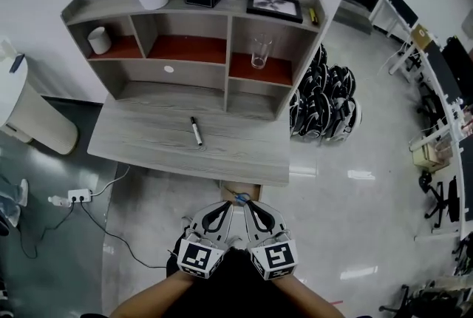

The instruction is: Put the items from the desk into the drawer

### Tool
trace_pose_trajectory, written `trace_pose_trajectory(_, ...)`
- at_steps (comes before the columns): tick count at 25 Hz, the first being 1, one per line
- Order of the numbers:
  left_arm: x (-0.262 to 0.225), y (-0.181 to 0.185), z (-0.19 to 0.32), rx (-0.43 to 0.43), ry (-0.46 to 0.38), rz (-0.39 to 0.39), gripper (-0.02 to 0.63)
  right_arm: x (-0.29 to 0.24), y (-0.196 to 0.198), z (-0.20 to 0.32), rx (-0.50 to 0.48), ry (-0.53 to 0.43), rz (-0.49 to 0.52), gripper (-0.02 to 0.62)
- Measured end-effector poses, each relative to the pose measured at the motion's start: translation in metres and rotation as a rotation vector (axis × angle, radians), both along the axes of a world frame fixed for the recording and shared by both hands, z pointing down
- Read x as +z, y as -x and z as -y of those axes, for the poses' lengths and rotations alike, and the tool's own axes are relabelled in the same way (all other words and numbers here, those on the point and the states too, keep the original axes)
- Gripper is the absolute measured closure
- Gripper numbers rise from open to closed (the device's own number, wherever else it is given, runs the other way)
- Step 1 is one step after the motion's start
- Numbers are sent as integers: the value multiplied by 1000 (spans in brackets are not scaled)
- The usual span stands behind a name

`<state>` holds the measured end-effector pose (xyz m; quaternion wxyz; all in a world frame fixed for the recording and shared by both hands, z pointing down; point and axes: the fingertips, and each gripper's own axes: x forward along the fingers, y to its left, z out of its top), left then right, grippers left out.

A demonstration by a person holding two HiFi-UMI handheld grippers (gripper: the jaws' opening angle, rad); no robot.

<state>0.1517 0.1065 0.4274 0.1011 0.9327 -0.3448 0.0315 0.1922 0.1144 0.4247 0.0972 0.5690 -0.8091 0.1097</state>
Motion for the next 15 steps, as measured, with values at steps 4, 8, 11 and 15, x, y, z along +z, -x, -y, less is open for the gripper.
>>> trace_pose_trajectory(4, -12, 6, 8, 14, 22, -59, 594, 0, 16, 12, -11, 13, 0, 577)
trace_pose_trajectory(8, -11, 32, 25, -44, 40, -73, 594, -3, 36, 26, -30, 21, 2, 577)
trace_pose_trajectory(11, -6, 54, 43, -72, 45, -60, 594, -1, 53, 44, -49, 37, 22, 577)
trace_pose_trajectory(15, -4, 86, 63, -93, 36, -55, 594, 8, 80, 67, -71, 85, 4, 577)
